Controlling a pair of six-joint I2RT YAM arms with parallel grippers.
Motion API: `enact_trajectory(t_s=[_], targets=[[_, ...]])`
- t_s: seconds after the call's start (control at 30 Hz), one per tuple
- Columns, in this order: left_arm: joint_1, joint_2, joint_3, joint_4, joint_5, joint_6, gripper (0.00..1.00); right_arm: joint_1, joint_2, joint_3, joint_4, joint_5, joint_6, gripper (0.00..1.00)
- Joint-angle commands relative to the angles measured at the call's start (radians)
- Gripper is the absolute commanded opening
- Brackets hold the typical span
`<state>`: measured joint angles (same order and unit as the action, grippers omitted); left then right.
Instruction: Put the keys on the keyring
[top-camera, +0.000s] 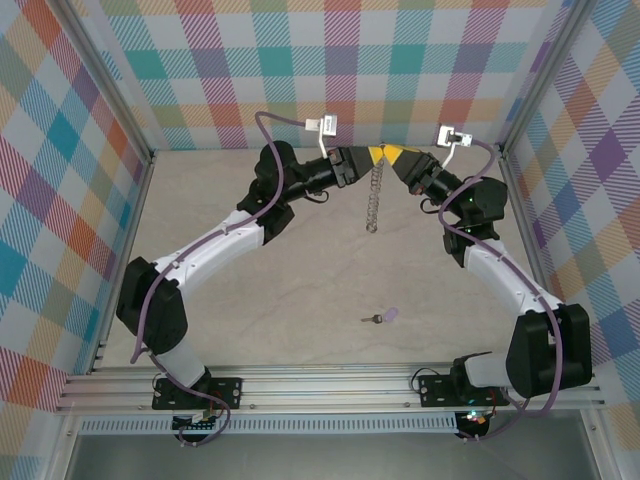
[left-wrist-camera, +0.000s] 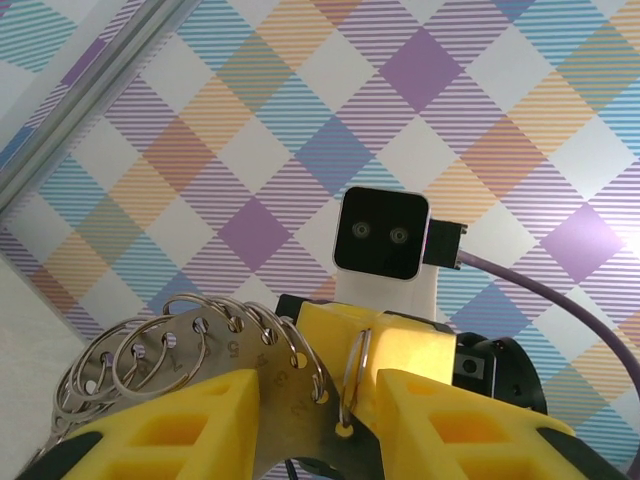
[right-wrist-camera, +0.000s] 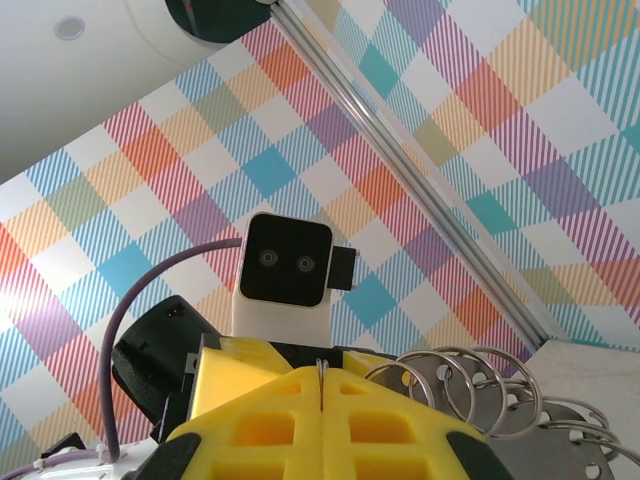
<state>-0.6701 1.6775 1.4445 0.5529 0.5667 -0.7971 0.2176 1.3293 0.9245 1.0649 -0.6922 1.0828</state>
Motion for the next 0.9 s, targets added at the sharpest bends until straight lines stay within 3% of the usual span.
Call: enact_trajectory(t_s=[0.0,0.13,0.47,0.57,0.73,0.87], targets=[[-0.016,0.008,0.03,0.045,0.013,-0.007,0.35,0.009,-0.002,0.008,0.076,-0.003,0.011,0.0],[-0.015,0.013,0.037,0.052,0.012,-0.009,0.3,0.011,-0.004,0.005,0.073,-0.006,0.01,0.0],[-0.017,0.022,0.047,0.071,0.01,-0.013,0.0,0.011,-0.009,0.002,0.034,-0.018,-0.003,0.0],[-0.017,0.021,0.051,0.051,0.017,0.004,0.0,0.011,-0.017,0.008,0.002,-0.025,-0.012,0.0],[-0.017,-0.013,0.057,-0.054,0.032,0.104,0.0,0.0,-0.084,0.031,-0.196,-0.043,-0.106,0.33],[-0.012,-0.049,0.069,-0.16,0.055,0.211,0.0,-0.024,-0.173,0.045,-0.417,-0.052,-0.213,0.43]])
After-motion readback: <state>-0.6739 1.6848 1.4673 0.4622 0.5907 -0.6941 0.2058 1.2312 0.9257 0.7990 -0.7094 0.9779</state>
